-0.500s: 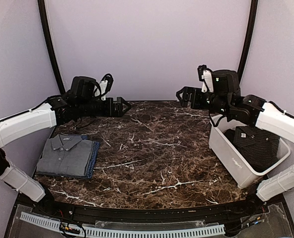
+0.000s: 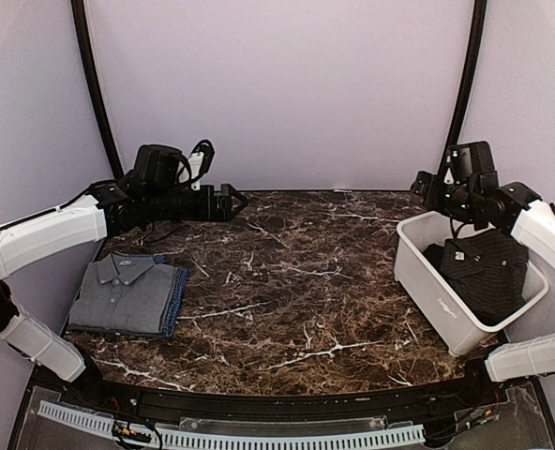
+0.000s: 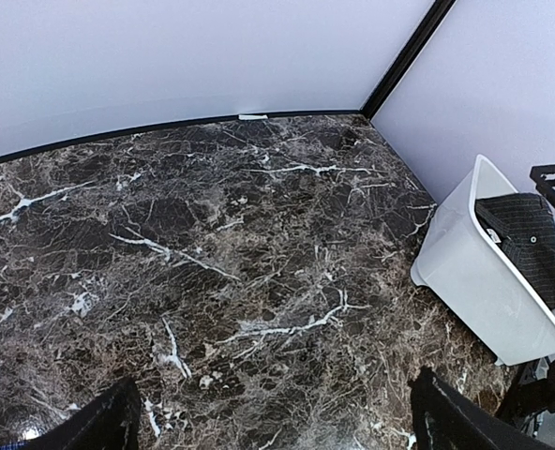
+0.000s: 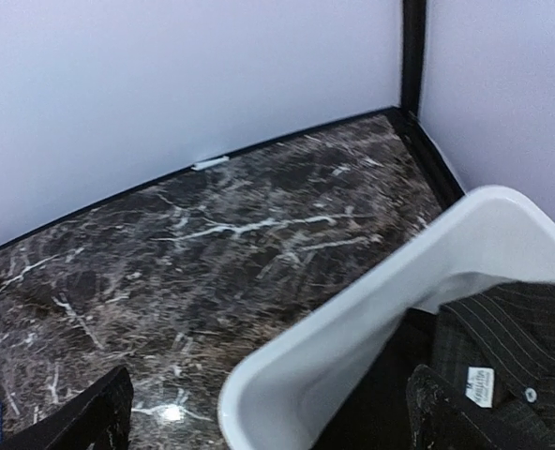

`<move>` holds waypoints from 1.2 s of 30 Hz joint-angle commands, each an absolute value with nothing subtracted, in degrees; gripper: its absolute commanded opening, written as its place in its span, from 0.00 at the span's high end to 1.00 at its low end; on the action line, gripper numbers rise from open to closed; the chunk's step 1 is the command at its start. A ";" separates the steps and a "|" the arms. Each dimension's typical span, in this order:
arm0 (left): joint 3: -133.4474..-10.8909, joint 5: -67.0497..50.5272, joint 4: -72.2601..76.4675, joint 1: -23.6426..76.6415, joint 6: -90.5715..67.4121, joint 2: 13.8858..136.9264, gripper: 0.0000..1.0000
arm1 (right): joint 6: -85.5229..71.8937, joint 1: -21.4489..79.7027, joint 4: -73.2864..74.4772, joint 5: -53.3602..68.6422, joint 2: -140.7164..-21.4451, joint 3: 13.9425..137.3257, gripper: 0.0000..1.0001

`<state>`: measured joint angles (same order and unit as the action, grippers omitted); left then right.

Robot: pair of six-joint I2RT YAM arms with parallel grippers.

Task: Fold and stack the long sleeve shirts
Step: Pick up the crumpled shirt from the bin.

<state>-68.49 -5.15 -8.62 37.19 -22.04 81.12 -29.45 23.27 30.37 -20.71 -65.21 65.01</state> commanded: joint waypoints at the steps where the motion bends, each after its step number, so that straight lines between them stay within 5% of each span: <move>1: -69.85 -5.93 -8.30 37.18 -21.11 81.24 0.01 | -34.12 17.14 37.80 -21.92 -64.55 59.57 0.01; 14: -69.81 -6.10 -8.51 37.18 -20.39 81.28 0.01 | -43.35 6.30 35.52 -20.57 -66.15 44.17 0.02; 17: -69.87 -6.07 -8.49 37.18 -20.39 81.23 0.01 | -45.63 5.21 34.05 -21.24 -66.46 42.15 0.08; 20: -69.72 -5.95 -8.61 37.18 -20.48 80.95 0.01 | -46.24 4.93 31.97 -21.47 -65.19 40.87 0.28; 24: -69.82 -5.96 -8.84 37.18 -20.47 80.75 0.01 | -45.12 4.83 31.06 -21.46 -63.89 41.77 0.84; 26: -69.82 -5.97 -8.87 37.18 -20.57 80.58 0.01 | -44.36 4.78 31.56 -22.04 -63.15 42.91 1.00; 36: -69.74 -5.98 -8.64 37.18 -20.79 80.25 0.01 | -34.53 4.92 31.59 -18.13 -56.52 52.98 1.00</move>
<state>-68.51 -5.39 -8.67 37.19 -21.37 81.58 -40.49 4.82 34.17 -21.21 -59.59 47.07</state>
